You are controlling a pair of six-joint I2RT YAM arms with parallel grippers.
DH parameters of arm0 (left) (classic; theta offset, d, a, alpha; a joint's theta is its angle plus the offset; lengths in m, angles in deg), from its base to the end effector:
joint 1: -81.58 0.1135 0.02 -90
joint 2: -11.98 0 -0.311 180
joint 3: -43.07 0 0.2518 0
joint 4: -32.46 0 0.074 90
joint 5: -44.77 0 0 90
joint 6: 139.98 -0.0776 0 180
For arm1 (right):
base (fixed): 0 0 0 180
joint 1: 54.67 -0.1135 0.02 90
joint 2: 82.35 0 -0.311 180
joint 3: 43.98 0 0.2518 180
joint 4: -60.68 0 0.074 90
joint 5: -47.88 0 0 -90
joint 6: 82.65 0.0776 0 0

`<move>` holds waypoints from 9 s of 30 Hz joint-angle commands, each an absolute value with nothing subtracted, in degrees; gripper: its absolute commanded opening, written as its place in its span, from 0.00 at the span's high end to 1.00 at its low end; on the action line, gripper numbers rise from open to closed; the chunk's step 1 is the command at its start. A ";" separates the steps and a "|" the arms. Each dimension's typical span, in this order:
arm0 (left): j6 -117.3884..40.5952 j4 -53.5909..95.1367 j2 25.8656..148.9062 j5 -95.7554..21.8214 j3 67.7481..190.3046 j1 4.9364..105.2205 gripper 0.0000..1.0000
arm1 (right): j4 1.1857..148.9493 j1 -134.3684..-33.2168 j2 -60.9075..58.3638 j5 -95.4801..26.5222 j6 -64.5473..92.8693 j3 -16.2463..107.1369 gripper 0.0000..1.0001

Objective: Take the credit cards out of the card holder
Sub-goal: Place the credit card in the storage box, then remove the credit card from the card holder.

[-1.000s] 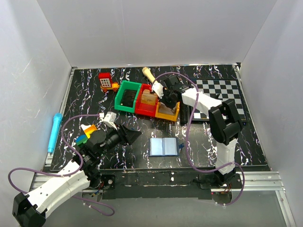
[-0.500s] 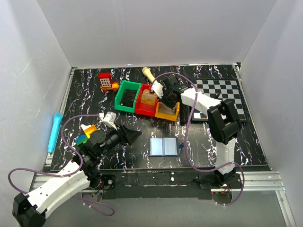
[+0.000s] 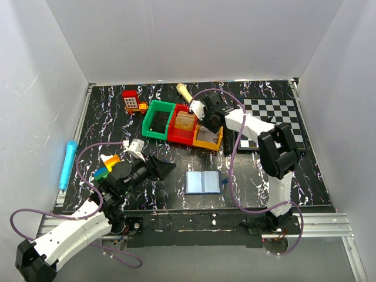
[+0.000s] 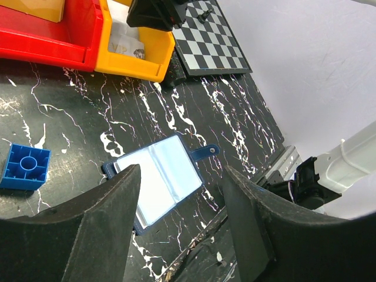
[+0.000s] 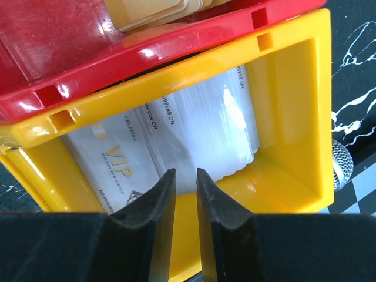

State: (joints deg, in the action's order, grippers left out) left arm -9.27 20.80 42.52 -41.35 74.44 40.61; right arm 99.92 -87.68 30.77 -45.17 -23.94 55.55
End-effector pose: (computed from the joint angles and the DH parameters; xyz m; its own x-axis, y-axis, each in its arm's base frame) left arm 0.1118 -0.1040 0.2467 -0.5669 -0.3695 -0.7362 0.4414 0.6184 -0.6503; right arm 0.4034 0.2572 0.2196 -0.3025 -0.8150 -0.4943 -0.7889 0.5051 -0.3500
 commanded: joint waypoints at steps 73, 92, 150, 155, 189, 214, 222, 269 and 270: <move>-3.04 19.73 76.75 -38.46 89.46 29.64 0.18 | 101.63 -94.48 -19.42 -29.91 32.75 10.94 0.99; -8.31 15.51 90.28 -37.49 98.42 28.14 0.30 | 101.63 -94.39 -21.80 -26.30 29.94 13.75 0.99; -11.48 10.14 94.60 -44.17 104.93 25.59 0.30 | 106.29 -94.39 -17.31 -25.42 21.76 16.83 0.99; -12.62 10.06 94.51 -44.26 105.98 25.50 0.29 | 106.20 -94.39 -17.14 -25.42 21.50 16.83 0.99; -14.82 5.40 101.01 -48.83 109.24 25.59 0.45 | 107.61 -94.31 -14.94 -26.48 19.04 19.29 0.99; -15.26 2.85 97.76 -53.58 108.71 26.38 0.28 | 107.96 -94.39 -14.76 -27.00 18.51 19.12 0.99; -16.84 5.83 98.29 -49.46 108.80 26.38 0.27 | 107.96 -94.39 -14.94 -27.27 18.51 18.77 0.99; -15.79 10.23 96.09 -44.26 102.74 29.46 0.49 | 88.89 -91.93 -5.11 -15.40 33.89 12.26 0.69; -15.79 10.14 96.44 -44.44 102.39 29.37 0.50 | 88.28 -91.84 -4.23 -15.31 33.98 12.26 0.69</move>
State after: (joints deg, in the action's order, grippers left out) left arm -15.85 10.51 96.42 -42.83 103.27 29.46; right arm 95.23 -92.12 -6.30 -18.15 32.73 12.09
